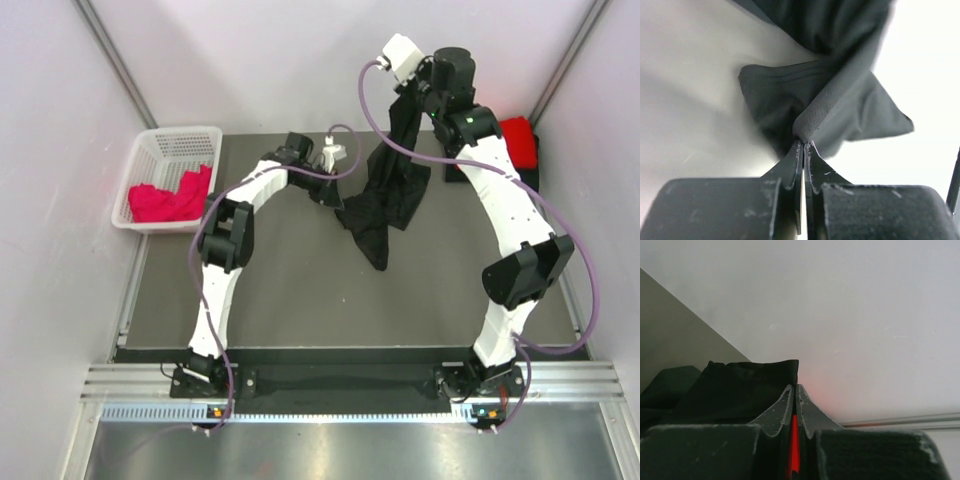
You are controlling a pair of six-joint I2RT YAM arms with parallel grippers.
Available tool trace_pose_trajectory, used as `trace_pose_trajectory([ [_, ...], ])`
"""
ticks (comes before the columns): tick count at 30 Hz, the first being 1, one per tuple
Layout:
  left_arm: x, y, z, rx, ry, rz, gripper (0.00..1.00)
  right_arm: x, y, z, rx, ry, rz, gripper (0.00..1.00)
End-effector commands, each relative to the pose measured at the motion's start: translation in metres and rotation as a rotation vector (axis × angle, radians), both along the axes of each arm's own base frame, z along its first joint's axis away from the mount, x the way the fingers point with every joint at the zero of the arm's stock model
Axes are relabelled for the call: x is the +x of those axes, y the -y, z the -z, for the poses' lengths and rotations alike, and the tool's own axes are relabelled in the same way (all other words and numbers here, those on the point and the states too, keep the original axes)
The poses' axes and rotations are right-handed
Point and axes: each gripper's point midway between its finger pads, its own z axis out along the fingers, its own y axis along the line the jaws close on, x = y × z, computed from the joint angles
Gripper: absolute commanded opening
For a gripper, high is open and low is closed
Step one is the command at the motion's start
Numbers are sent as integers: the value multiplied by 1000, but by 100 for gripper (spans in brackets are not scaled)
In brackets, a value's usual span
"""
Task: Fold and stack the t-shirts
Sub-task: Flatten the tshirt out
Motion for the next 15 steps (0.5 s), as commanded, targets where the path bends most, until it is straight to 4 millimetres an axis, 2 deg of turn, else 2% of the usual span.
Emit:
trace_pose_trajectory([
  [1, 17, -45, -152, -42, 353, -61, 0, -23, 16, -74, 74, 177, 41, 0],
  [2, 22, -58, -168, -19, 406, -98, 0, -24, 20, -82, 82, 199, 54, 0],
  [3, 22, -76, -202, -16, 482, -139, 0, -26, 23, -88, 87, 213, 60, 0],
  [5, 22, -93, -232, 18, 589, -163, 0, -35, 29, -103, 105, 247, 67, 0],
  [6, 15, -105, -254, 49, 647, -188, 0, -38, 31, -108, 111, 256, 69, 0],
  [8, 9, -115, -273, 97, 743, -176, 0, -53, 35, -123, 149, 282, 71, 0],
  [9, 2, -123, -291, 120, 793, -195, 0, -58, 37, -127, 162, 290, 70, 0],
  [11, -8, -130, -302, 150, 833, -193, 0, -78, 42, -141, 188, 316, 60, 0],
  [12, -20, -135, -320, 151, 873, -203, 0, -86, 44, -146, 198, 328, 57, 0],
  [13, -25, -140, -321, 171, 883, -210, 0, -101, 50, -157, 217, 351, 59, 0],
  [15, -37, -147, -332, 196, 930, -208, 0, -114, 56, -166, 235, 369, 65, 0],
])
